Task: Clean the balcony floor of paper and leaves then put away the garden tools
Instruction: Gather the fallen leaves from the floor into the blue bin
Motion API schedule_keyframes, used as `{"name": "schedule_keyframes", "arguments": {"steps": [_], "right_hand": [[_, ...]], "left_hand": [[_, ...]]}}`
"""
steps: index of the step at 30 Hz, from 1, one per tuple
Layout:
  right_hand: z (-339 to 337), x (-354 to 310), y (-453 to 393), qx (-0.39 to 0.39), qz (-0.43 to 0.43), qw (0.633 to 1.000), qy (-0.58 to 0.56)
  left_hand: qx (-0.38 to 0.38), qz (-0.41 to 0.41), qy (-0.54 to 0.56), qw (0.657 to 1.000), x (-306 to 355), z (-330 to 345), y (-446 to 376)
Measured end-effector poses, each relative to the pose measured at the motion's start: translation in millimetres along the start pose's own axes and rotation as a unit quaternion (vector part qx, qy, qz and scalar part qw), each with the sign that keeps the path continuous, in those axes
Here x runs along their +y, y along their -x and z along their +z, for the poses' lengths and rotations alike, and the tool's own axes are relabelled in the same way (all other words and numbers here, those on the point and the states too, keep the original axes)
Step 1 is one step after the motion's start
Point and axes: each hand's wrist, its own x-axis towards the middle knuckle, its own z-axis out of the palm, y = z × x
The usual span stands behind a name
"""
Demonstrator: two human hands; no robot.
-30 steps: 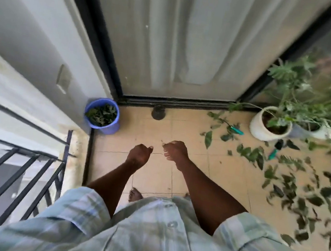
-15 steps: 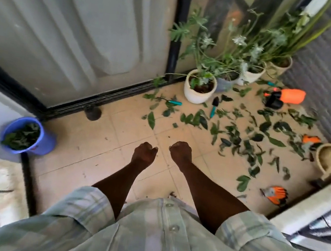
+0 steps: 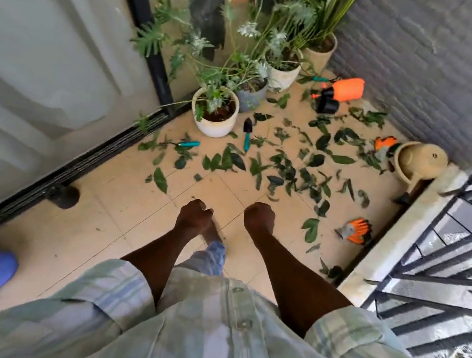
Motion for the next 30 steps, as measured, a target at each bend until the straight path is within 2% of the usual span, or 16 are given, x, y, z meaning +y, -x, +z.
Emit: {"name": "schedule_keyframes", "arguments": {"steps": [4, 8, 10, 11, 16, 19, 23, 26, 30], "right_hand": [[-24, -7, -51, -0.022, 0.029, 0.999, -0.010], [-45, -22, -103, -0.015, 0.033, 0.999, -0.011], [-50, -35, -124, -0.039, 0.035, 0.999, 0.014], [-51, -40, -132, -0.050, 0.028, 0.997, 0.042], [-50, -72, -178, -0.082, 0.020, 0.996, 0.037], [-53, -87, -210, -0.142, 0.003, 0.989, 0.050], [-25, -87, -271, -0.128, -0.029, 0.987, 0.088], [5, -82, -322, -0.154, -0.066, 0.980, 0.112], [79, -62, -400, -0.151, -0.099, 0.978, 0.103]], "left_hand": [[-0.013, 0.021, -0.021, 0.999, 39, 7, -47], [-0.029, 0.011, -0.013, 0.999, 75, 7, -91], [-0.037, 0.001, -0.006, 0.999, 86, 4, -109], [-0.040, -0.002, -0.005, 0.999, 89, 3, -114], [-0.033, -0.032, -0.028, 0.999, 89, -8, -146], [-0.020, -0.056, -0.027, 0.998, 88, -9, -170], [0.015, -0.092, 0.000, 0.996, 87, -2, -212], [0.040, -0.100, 0.017, 0.994, 84, 15, -255], [0.060, -0.119, 0.043, 0.990, 57, 61, -334]]}}
